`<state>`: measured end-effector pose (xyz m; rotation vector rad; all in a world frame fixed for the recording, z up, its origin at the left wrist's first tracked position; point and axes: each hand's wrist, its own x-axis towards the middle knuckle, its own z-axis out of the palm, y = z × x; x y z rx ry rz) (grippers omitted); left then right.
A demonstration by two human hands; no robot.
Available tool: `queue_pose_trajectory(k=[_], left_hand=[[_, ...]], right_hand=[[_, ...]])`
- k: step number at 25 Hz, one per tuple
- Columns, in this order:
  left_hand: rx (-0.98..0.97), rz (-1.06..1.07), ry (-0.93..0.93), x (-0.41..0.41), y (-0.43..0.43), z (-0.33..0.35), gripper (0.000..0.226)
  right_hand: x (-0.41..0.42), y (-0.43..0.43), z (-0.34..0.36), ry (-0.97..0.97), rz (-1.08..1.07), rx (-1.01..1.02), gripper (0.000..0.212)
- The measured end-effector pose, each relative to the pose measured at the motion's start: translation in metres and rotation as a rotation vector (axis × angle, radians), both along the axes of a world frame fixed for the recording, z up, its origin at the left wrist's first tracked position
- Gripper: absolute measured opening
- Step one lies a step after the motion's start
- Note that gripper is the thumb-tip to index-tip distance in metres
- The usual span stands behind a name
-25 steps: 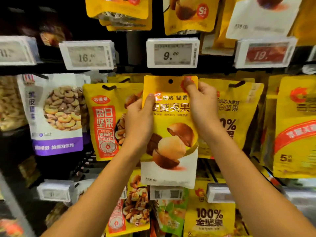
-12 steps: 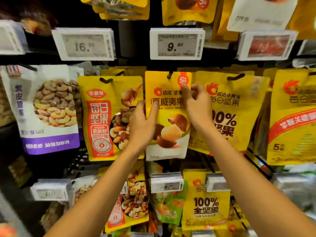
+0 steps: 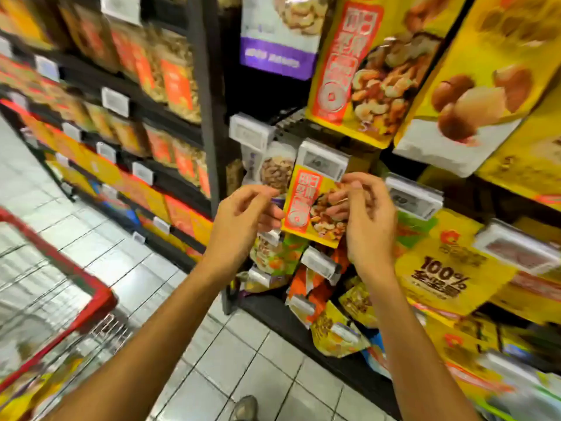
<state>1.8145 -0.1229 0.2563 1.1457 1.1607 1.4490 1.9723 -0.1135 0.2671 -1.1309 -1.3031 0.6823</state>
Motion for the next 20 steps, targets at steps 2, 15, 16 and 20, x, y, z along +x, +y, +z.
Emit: queue_pose_trajectory(k=[2,15,16,20], left_hand=[[-0.156,0.161,-0.021,-0.048,-0.059,-0.032,0.027],[-0.516,1.142,-0.241,-0.476,-0.384,-0.118,0.025],[-0.604,1.154,-0.301,-0.5,-0.399,-0.134,0.025],[-0.884,1.171,-0.416,-0.564,-0.426,-0.199,0.03]], right_hand=[[-0.05,-0.023,-0.031,0.03,0.236,-0.121,0.021],[-0.536,-0.2,-0.119,-0.256,1.358,-0.438,0.025],[-0.569,-0.211,-0.138,-0.333,1.385,-0.489,0.024],[-0.656,-0.217,-0.221,-0.666,1.368,-0.613,0.021]])
